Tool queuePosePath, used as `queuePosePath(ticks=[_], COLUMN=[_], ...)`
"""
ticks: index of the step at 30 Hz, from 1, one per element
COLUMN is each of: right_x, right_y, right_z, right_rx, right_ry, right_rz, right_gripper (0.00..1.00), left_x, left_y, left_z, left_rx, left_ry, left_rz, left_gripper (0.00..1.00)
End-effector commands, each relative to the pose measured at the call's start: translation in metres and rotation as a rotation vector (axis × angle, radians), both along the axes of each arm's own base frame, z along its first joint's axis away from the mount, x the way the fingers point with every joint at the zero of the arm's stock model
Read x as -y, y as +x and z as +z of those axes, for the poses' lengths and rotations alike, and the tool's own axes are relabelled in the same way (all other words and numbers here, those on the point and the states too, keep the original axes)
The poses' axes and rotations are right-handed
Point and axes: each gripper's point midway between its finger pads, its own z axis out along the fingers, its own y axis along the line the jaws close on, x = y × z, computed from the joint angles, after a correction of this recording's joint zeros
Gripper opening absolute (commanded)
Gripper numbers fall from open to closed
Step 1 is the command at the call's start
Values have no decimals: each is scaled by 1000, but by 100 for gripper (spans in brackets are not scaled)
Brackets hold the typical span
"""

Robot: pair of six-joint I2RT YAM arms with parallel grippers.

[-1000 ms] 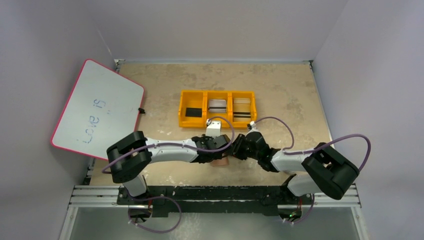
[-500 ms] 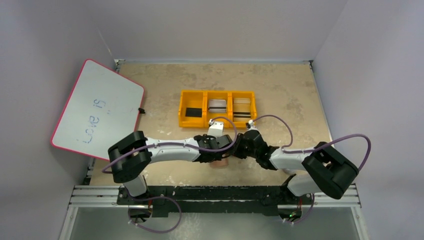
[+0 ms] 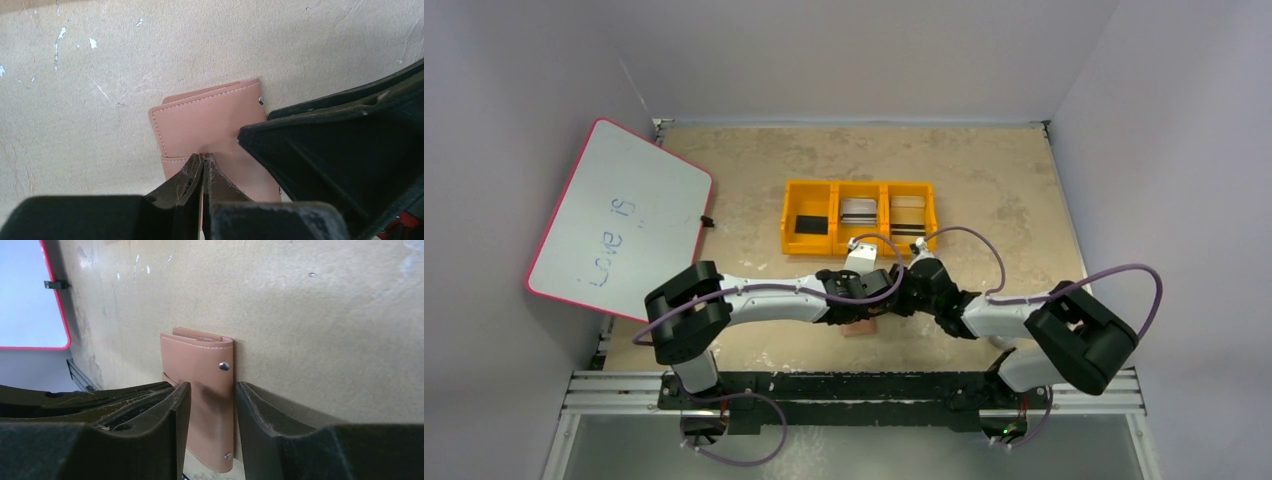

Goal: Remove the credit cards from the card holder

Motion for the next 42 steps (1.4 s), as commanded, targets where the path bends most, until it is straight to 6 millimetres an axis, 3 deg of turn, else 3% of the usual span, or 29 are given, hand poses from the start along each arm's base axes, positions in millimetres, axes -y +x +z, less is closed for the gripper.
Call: queuePosePath(ticks=[1,5,8,10,12,19,24,32,33,37,42], right_x=[-8,-22,-16,-7,0,15,17,16,15,14,10], right_y=[-7,-11,-9,-3,1,-3,-6,4,5,13,18], right_z=[-9,-3,-18,-26,-27,-26,-27,-19,-16,10,50], right_rx=[-7,8,-52,-64,-61,-70,-82,-44,-32,76,192], right_ry=[-25,48,-13,-74,-107,-127,-116,-123,-123,-148,-165], right_rz=[91,146,107,58,19,-44,-56,-78,-67,-6,69], right_gripper=[42,41,28,10,0,0,0,0,4,38,46], left_x=[-5,-4,-2,-4,-10,-38,-68,-85,-87,-83,-79], left_y=[-3,-4,-4,-4,-3,3,3,1,1,1,0], left_z=[-6,-9,-7,-7,-4,18,20,28,28,26,22], left_rx=[1,-3,6,10,24,108,151,176,180,178,169], left_ry=[7,-18,-54,-67,-61,-63,-49,-56,-55,-66,-89], left_rz=[11,14,24,30,47,127,218,253,257,238,239], left_gripper=[0,0,0,0,0,0,0,0,0,0,0])
